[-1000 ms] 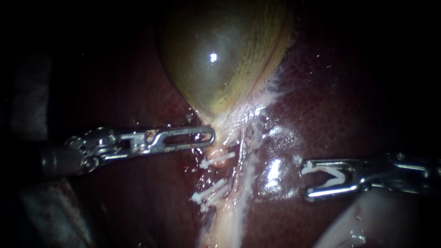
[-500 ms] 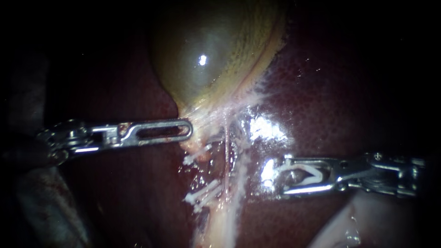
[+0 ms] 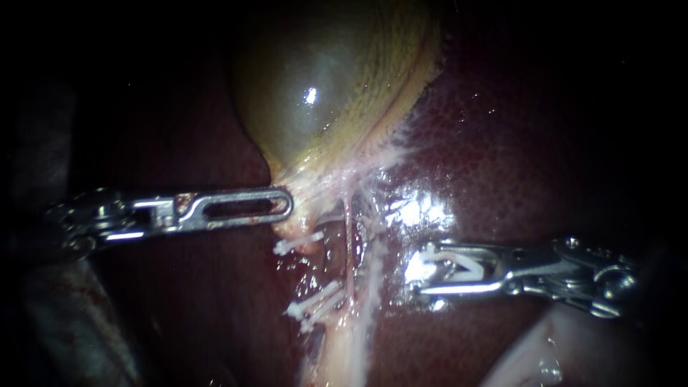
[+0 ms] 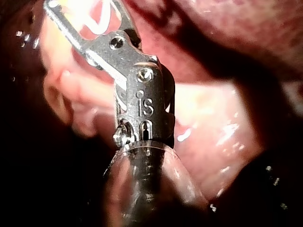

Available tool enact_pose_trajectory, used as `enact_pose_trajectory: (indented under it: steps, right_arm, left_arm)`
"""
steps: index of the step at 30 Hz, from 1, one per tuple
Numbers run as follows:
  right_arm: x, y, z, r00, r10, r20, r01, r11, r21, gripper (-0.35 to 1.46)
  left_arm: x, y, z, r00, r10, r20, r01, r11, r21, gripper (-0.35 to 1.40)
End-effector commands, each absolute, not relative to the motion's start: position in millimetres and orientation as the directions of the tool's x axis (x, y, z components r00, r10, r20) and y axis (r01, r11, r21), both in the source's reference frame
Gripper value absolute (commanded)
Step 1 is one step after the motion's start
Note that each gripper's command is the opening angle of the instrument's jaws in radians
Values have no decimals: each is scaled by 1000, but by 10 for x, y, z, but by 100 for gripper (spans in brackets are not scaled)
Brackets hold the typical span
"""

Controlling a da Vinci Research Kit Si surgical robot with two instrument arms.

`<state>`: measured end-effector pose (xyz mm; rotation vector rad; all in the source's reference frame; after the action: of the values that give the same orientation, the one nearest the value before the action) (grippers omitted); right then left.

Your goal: Clipping first clip right tube

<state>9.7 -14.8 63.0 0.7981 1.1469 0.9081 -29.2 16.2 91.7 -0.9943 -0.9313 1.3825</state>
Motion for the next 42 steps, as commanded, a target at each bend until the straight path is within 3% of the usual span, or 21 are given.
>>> enact_pose_trajectory:
  steps: [1, 23, 42]
  right_arm:
    - [100, -149, 632, 156, 906, -393, -182, 418, 890, 54]
    - [135, -173, 676, 173, 927, -333, -168, 361, 917, 51]
    - [143, -178, 708, 190, 923, -336, -173, 368, 913, 51]
  left_arm:
    - [-292, 161, 916, -4, 999, -50, -331, -48, -943, -35]
    - [-294, 158, 897, -3, 999, -44, -330, -42, -943, -35]
    - [-300, 156, 882, -10, 999, -37, -322, -38, -946, -35]
